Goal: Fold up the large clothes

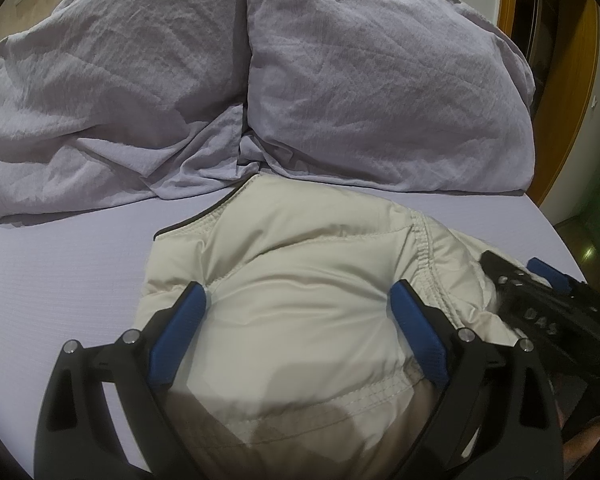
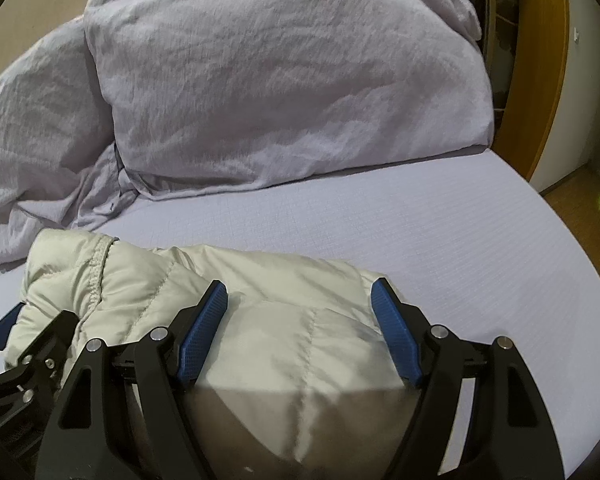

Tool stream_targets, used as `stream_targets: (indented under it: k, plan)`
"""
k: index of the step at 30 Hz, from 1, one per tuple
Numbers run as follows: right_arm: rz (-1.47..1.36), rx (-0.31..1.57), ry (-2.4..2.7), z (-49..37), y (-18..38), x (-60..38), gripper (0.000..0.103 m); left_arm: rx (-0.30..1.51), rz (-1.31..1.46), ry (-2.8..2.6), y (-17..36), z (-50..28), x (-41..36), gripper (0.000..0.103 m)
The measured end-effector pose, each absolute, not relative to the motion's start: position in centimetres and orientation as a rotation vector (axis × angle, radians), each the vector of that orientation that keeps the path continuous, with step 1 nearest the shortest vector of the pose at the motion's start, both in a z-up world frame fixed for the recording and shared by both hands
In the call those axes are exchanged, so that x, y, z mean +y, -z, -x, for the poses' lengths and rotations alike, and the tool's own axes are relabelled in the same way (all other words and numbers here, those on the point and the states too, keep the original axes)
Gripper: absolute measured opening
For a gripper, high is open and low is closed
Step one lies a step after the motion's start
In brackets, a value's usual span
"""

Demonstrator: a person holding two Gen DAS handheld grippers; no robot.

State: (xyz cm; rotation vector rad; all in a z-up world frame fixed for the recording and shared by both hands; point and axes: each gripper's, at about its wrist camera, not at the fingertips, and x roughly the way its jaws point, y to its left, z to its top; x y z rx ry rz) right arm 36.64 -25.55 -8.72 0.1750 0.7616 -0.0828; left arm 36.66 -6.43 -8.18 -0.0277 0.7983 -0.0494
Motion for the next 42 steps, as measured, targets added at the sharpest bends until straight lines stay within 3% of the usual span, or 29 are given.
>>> stream_targets:
  k: [7, 26, 31, 34, 42]
  plan:
    - [-0.173, 0.724, 0.056, -34.4, 7.7, -26.2, 0.069, 0.791, 0.038, 0.046, 8.0, -36.6, -6.2, 0.095]
    - [-0.181, 0.758, 0.060, -35.9, 9.6, -26.0, 0.070, 0.796, 0.048, 0.053, 7.9, -36.6, -6.3, 0.096]
    - [-0.218, 0.781, 0.061, -35.3, 8.8, -26.8, 0.076, 0.809, 0.040, 0.068, 6.8, -35.8, -5.7, 0.096]
    - [-0.261, 0.793, 0.049, -34.6, 8.1, -28.2, 0.088, 0.823, 0.081, 0.071, 6.2, -34.7, -4.3, 0.096]
    - [-0.400, 0.883, -0.082, -32.8, 7.6, -32.4, 0.101, 0.897, 0.260, 0.058, 5.9, -31.9, 0.2, 0.096]
